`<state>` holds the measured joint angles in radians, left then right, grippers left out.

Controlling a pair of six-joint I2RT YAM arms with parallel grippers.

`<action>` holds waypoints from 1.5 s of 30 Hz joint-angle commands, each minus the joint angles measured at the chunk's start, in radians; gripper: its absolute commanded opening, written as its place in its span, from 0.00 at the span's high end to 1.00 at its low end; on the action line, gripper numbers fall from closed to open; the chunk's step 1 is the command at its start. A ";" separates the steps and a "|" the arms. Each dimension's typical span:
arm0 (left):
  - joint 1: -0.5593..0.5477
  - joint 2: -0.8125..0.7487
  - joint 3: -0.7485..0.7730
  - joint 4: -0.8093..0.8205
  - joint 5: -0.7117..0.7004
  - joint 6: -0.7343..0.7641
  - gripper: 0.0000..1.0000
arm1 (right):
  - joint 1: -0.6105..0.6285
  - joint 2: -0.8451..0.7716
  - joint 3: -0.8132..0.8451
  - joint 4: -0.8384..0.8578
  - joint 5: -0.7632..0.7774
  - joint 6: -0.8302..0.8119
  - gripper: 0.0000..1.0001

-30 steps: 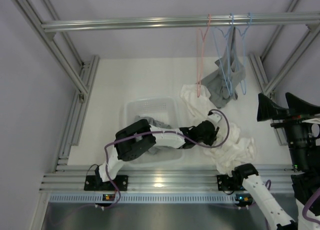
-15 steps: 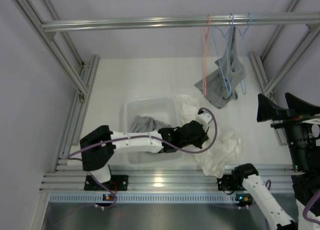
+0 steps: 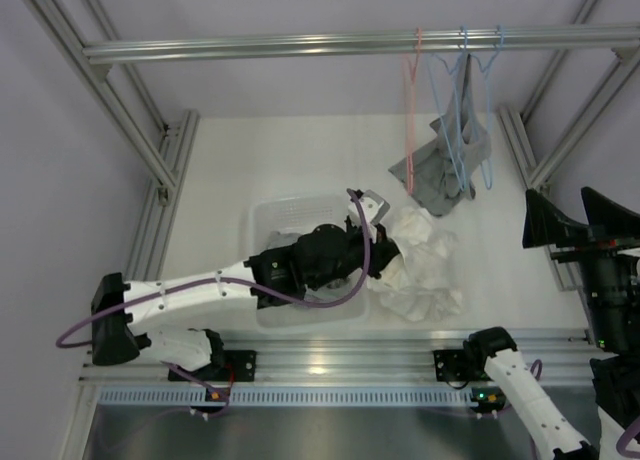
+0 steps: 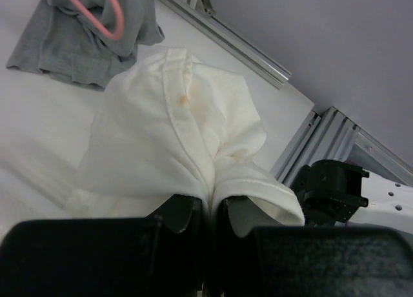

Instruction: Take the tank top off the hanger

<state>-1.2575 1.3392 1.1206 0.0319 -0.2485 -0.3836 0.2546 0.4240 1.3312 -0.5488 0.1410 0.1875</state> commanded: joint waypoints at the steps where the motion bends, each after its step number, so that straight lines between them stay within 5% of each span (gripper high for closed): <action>1: -0.003 -0.133 -0.010 0.057 -0.075 0.035 1.00 | 0.012 0.001 0.034 -0.014 0.011 0.015 0.01; 9: -0.003 -0.319 0.028 -0.029 -0.201 0.142 1.00 | 0.011 0.007 0.030 -0.011 0.017 0.015 0.01; 26: -0.002 -0.419 0.174 -0.233 -0.543 0.275 1.00 | 0.011 0.024 0.014 0.023 0.000 0.030 0.01; 38: -0.003 -0.449 0.147 -0.345 -0.637 0.180 1.00 | 0.012 0.013 0.000 0.036 -0.011 0.038 0.01; 45: -0.003 -0.503 -0.053 -0.412 -0.742 0.000 1.00 | 0.011 0.004 0.002 0.038 -0.009 0.029 0.01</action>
<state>-1.2575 0.8734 1.1347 -0.3405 -0.9035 -0.2687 0.2546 0.4286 1.3296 -0.5430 0.1371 0.2131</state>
